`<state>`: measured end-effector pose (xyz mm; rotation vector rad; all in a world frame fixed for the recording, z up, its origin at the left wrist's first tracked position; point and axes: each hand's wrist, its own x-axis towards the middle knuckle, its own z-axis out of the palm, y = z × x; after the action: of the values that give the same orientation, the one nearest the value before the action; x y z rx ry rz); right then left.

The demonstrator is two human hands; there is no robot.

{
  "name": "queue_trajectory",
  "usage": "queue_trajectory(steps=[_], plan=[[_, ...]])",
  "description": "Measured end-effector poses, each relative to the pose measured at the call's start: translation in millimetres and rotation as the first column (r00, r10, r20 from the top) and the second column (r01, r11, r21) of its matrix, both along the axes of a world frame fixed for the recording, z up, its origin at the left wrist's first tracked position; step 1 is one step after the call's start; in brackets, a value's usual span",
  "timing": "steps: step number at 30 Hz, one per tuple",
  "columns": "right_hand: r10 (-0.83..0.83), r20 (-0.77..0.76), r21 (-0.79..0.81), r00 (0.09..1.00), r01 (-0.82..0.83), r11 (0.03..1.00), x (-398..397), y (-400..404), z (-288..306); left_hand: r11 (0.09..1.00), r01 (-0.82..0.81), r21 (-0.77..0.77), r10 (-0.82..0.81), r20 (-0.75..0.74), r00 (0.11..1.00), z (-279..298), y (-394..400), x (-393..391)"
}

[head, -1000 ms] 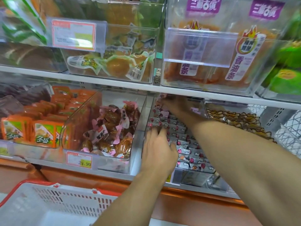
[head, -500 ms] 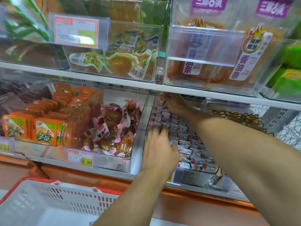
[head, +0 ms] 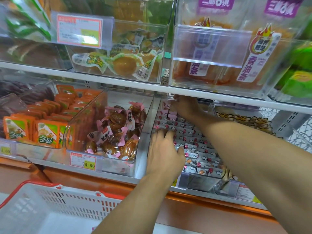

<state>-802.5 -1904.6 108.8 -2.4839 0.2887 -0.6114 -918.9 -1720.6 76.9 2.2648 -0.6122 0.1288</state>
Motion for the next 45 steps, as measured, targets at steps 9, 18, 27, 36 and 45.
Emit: queue_trajectory(steps=[9,18,27,36,45], plan=[[0.136,-0.291,-0.361,0.947,-0.240,0.901,-20.9,-11.7,6.1,1.000,0.018,0.017,-0.018,0.022,1.000,0.6,1.0,-0.8],[0.097,-0.082,-0.423,0.992,-0.123,0.898,-26.2,-6.1,1.2,0.999,0.015,0.029,-0.015,0.032,0.999,0.2,0.8,-0.7],[0.156,-0.404,-0.417,0.901,-0.333,0.846,-11.8,-5.0,-10.0,0.998,0.014,0.063,-0.017,0.049,0.999,-2.2,0.4,-0.2],[-0.092,0.065,-0.054,0.994,0.095,0.994,-42.5,6.4,14.7,0.997,0.011,-0.074,-0.012,-0.009,1.000,5.2,2.6,-0.4],[-0.471,0.080,0.904,0.879,0.135,0.406,-141.4,62.6,40.6,0.810,-0.185,-0.557,0.028,-0.278,0.960,28.7,28.3,-19.9]])
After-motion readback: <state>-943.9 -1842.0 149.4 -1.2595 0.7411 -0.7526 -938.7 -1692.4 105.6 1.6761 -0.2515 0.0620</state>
